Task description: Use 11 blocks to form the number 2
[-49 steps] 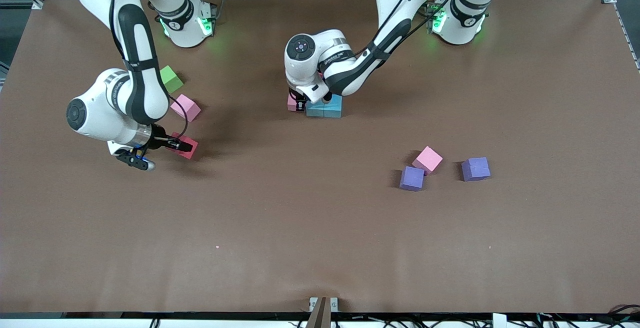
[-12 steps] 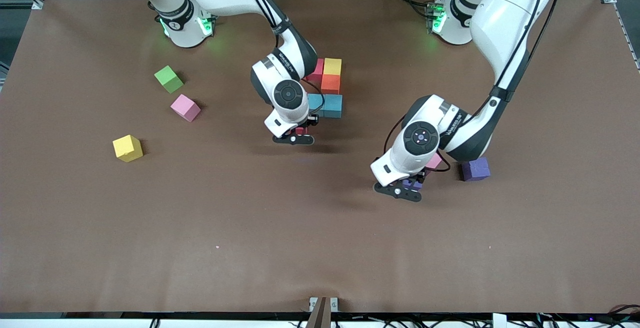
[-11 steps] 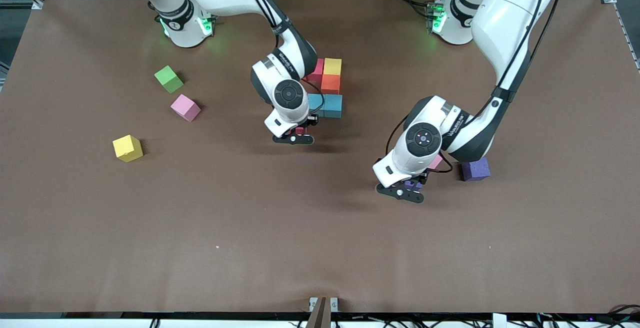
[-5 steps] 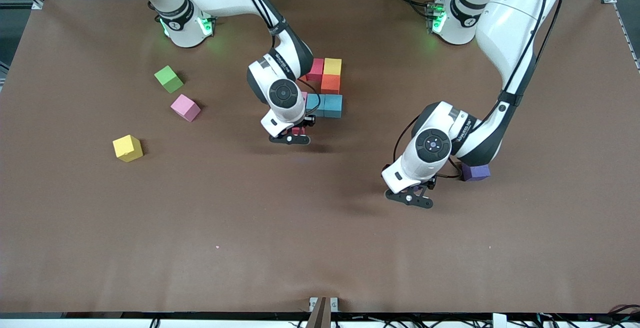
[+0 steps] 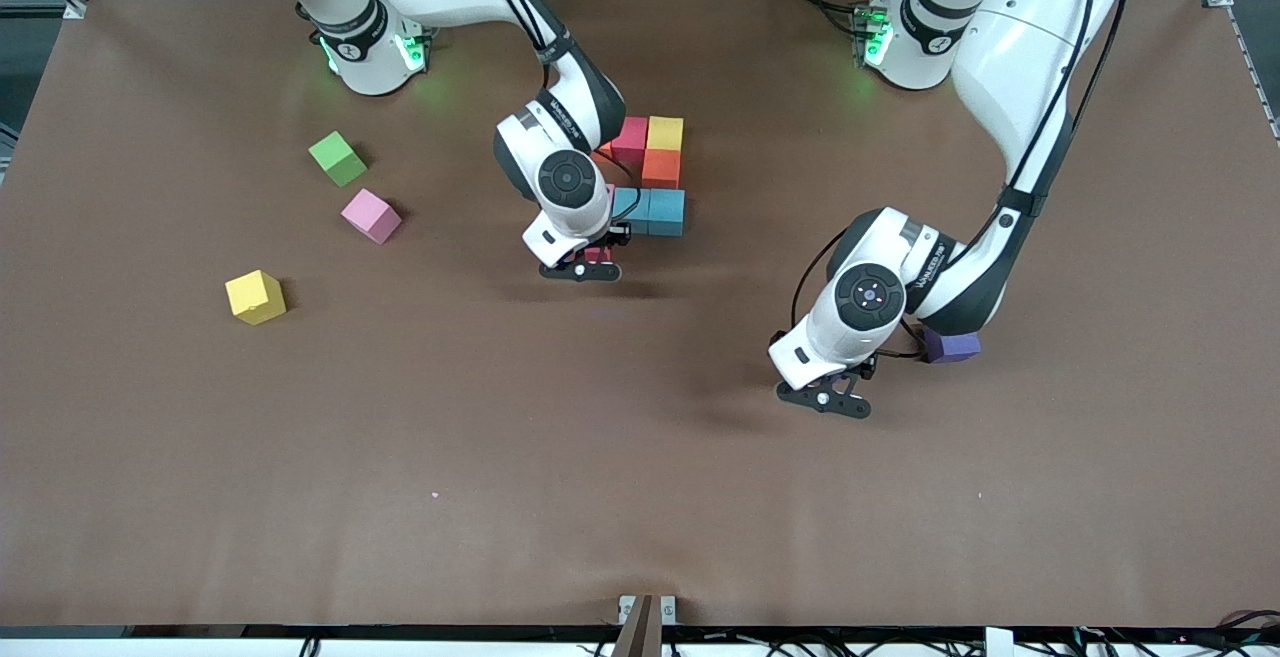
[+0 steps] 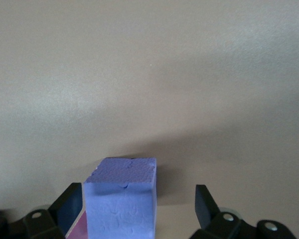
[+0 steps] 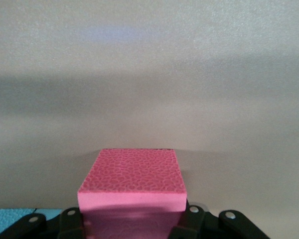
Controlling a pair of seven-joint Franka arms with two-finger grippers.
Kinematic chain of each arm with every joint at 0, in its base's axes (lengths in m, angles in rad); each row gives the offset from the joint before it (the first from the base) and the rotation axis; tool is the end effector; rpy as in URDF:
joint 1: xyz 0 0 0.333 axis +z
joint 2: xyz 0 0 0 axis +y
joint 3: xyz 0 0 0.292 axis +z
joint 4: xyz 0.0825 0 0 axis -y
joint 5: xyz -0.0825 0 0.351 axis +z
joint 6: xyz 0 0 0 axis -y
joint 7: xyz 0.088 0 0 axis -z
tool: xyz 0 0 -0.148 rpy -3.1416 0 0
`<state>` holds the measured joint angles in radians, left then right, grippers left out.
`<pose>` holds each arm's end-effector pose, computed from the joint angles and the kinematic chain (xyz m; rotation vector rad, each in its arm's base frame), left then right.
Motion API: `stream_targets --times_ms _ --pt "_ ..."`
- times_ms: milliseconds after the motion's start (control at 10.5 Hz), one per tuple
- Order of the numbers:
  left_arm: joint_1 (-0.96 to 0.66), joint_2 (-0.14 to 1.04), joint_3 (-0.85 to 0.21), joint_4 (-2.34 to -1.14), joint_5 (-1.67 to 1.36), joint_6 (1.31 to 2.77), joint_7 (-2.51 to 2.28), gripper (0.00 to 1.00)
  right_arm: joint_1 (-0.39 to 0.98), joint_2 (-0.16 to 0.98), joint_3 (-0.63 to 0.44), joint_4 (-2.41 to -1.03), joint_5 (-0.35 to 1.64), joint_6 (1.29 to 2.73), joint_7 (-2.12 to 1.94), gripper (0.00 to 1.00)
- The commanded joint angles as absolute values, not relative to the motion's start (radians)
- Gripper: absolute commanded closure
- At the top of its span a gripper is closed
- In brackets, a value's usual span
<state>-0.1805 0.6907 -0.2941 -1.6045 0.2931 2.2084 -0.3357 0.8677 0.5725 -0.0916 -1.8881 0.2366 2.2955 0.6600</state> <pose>0.5908 -0.2637 0.1944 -3.0563 0.4014 0.0433 0.4031 0.4122 0.1542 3.1071 -0.0695 -0.3025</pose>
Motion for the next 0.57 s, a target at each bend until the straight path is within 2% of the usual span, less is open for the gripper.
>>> stream_targets --times_ms 0,381,476 --pt "-0.164 0.689 -0.296 -1.634 0.305 2.22 -0.327 0.0 0.847 0.541 -0.066 -1.945 0.193 2.315 0.687 0.59" --pt "-0.153 0.689 -0.296 -1.657 0.305 2.22 -0.333 0.0 0.847 0.541 -0.066 -1.947 0.186 2.313 0.687 0.59" --pt "-0.153 0.693 -0.296 -1.657 0.305 2.22 -0.347 0.14 0.848 0.541 -0.064 -1.947 0.186 2.313 0.689 0.59"
